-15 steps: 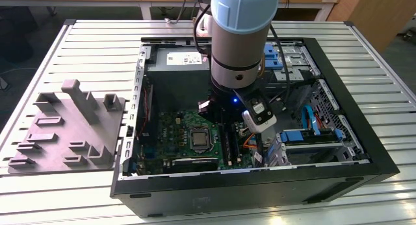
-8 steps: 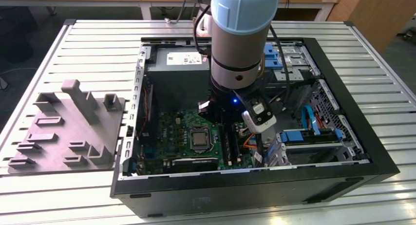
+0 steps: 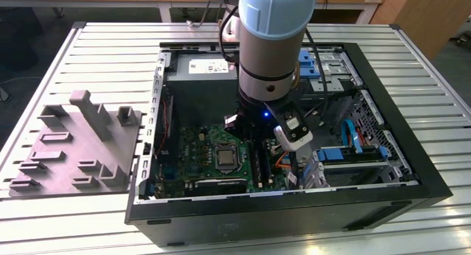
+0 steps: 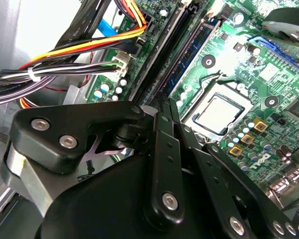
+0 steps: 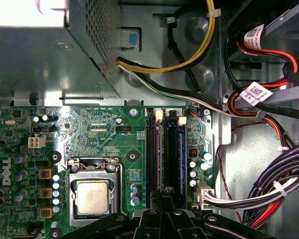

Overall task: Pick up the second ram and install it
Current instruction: 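Insert the second ram into the second slot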

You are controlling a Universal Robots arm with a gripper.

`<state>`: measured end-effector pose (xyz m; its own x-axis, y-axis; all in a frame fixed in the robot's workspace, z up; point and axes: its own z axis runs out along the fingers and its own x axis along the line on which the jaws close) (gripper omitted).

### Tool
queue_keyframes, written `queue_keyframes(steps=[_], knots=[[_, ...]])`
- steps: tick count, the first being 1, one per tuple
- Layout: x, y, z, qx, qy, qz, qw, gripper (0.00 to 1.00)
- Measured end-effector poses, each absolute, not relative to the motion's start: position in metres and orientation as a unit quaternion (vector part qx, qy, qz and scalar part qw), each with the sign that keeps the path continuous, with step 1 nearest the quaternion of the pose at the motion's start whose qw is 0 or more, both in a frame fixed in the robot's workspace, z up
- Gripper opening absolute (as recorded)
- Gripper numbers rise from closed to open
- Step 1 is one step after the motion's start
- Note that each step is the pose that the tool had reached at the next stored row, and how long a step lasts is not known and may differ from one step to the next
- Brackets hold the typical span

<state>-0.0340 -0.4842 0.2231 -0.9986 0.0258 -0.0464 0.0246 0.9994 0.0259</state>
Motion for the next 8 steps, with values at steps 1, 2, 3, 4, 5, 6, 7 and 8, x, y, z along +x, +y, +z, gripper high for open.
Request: queue_keyframes(steps=[1,2,3,4,5,6,7,8], knots=[[-0.034,-0.4843,0.2231,0.013,1.0,0.013,0.023,0.11],[-0.034,-0.4843,0.2231,0.013,1.0,0.013,0.023,0.11],[-0.034,-0.4843,0.2231,0.013,1.0,0.013,0.023,0.11],[-0.034,-0.4843,0.2229,0.013,1.0,0.013,0.023,0.11],[-0.034,-0.4843,0.2227,0.013,1.0,0.013,0.023,0.11],[-0.034,-0.4843,0.2227,0.013,1.0,0.013,0.023,0.11],[-0.034,-0.4843,0.2227,0.013,1.0,0.013,0.023,0.11],[-0.034,-0.4843,0.2226,0.013,1.0,0.013,0.023,0.11]])
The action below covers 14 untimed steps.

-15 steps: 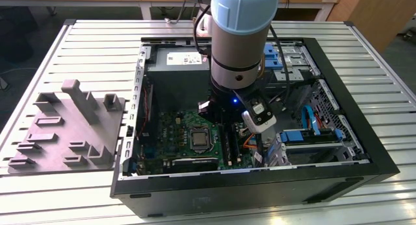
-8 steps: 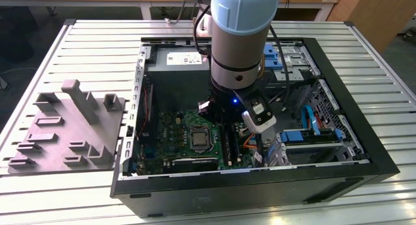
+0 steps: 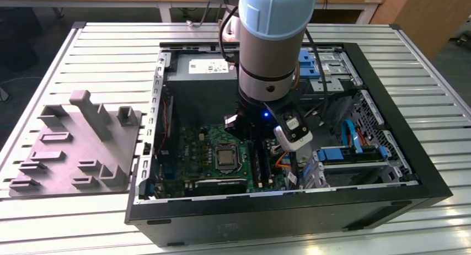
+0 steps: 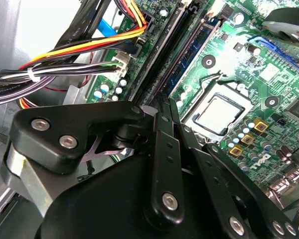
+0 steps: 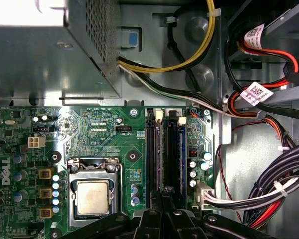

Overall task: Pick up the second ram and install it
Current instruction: 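Insert the second ram into the second slot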

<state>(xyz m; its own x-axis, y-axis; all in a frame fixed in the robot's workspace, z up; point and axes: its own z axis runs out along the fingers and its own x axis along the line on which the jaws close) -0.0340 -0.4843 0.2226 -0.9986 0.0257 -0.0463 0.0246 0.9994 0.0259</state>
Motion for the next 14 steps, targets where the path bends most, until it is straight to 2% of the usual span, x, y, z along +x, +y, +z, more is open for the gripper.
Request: queue_keyframes(steps=[14], knots=[[-0.034,-0.4842,0.2208,0.013,1.0,0.013,0.023,0.11]])
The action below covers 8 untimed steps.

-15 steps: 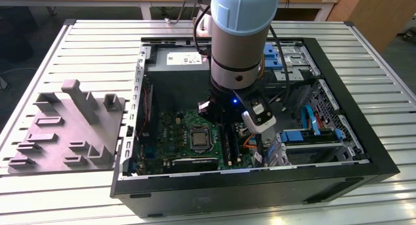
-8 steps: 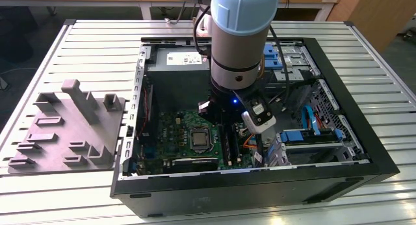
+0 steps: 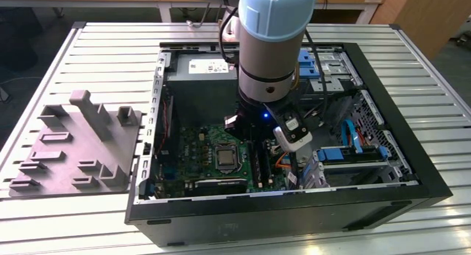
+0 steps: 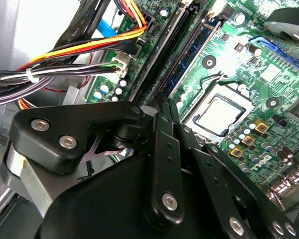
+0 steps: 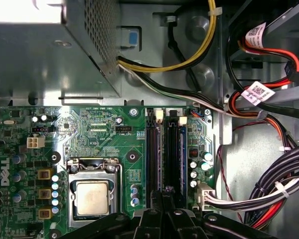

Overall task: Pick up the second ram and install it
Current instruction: 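Insert the second ram into the second slot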

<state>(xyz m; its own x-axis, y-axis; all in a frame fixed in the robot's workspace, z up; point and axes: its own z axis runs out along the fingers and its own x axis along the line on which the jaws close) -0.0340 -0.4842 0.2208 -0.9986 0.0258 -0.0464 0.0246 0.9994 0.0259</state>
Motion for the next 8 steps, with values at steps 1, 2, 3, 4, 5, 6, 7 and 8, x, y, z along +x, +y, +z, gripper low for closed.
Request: queue_keyframes(steps=[1,2,3,4,5,6,7,8], knots=[[-0.034,-0.4842,0.2208,0.013,1.0,0.013,0.023,0.11],[-0.0341,-0.4843,0.2208,0.013,1.0,0.013,0.023,0.11],[-0.0341,-0.4843,0.2208,0.013,1.0,0.013,0.023,0.11],[-0.034,-0.4843,0.2208,0.013,1.0,0.013,0.023,0.11],[-0.034,-0.4843,0.2207,0.013,1.0,0.013,0.023,0.11],[-0.0341,-0.4843,0.2207,0.013,1.0,0.013,0.023,0.11],[-0.0341,-0.4843,0.2207,0.013,1.0,0.013,0.023,0.11],[-0.034,-0.4843,0.2207,0.013,1.0,0.013,0.023,0.11]])
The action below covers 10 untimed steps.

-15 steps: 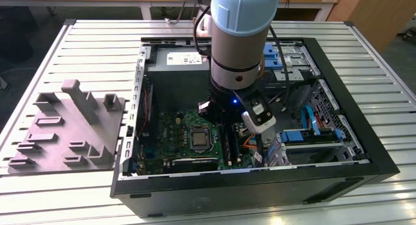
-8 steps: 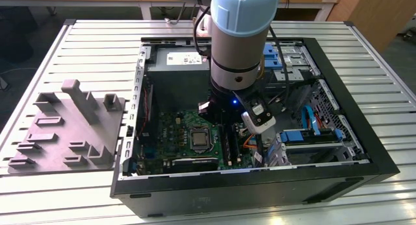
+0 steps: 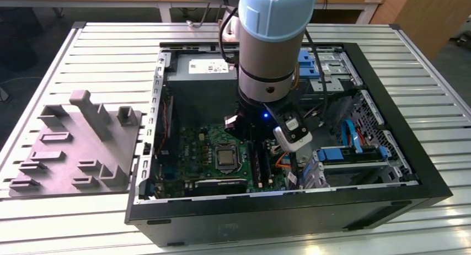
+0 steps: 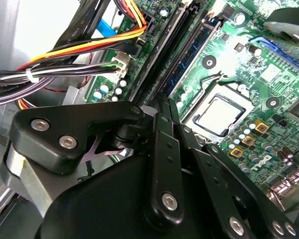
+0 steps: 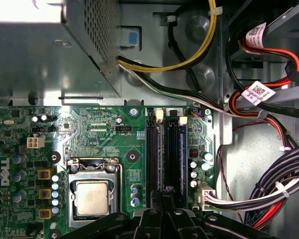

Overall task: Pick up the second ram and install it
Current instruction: 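Insert the second ram into the second slot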

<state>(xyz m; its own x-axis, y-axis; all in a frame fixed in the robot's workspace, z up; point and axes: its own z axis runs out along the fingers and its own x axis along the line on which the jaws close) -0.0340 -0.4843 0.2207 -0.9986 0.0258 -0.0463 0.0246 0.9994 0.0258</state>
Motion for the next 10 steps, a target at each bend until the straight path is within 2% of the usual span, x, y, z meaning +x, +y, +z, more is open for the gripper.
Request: queue_keyframes(steps=[10], knots=[[-0.0341,-0.4843,0.2186,0.013,1.0,0.013,0.023,0.11]])
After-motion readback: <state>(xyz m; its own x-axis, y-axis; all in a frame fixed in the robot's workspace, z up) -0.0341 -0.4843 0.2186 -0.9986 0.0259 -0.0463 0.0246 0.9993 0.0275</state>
